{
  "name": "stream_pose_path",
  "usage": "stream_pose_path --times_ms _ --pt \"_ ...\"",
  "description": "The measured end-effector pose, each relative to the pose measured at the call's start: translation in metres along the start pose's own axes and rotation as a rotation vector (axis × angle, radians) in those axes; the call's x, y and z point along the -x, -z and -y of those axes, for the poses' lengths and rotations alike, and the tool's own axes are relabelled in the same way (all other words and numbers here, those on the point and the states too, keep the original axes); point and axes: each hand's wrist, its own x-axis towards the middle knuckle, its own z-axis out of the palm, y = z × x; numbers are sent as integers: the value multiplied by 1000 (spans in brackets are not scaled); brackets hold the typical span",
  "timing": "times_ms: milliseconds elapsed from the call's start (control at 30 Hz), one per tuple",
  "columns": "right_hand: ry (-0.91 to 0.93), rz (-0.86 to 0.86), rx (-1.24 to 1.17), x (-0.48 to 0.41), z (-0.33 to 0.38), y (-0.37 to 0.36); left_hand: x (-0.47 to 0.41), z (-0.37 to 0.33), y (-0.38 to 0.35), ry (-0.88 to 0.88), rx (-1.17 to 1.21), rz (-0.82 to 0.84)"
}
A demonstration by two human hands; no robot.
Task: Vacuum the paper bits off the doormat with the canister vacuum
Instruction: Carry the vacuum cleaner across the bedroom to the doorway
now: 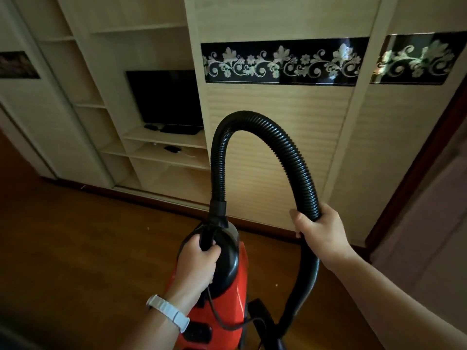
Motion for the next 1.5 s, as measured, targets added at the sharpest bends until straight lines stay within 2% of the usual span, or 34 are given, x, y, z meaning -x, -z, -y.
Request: stream_pose_path --times_ms 300,467,600,933,1167,1300,1500 --pt "28 228 -52 -173 -3 -42 -124 -22 -11 60 -67 -225" --pt "49 308 -72 -227 8 -87 -166 -34 3 90 -74 -381" --pt "72 392 -27 -268 18 -133 -196 -32 25 140 -22 -426" --pt "102 479 29 -359 42 -303 -328 15 123 264 27 -499" --pt "98 480 3 -414 86 -430 -429 15 221 226 37 -539" --pt "152 501 -23 -435 109 -488 -462 15 269 205 17 -565" --pt "179 605 -48 -468 131 -576 -502 41 328 264 46 -654"
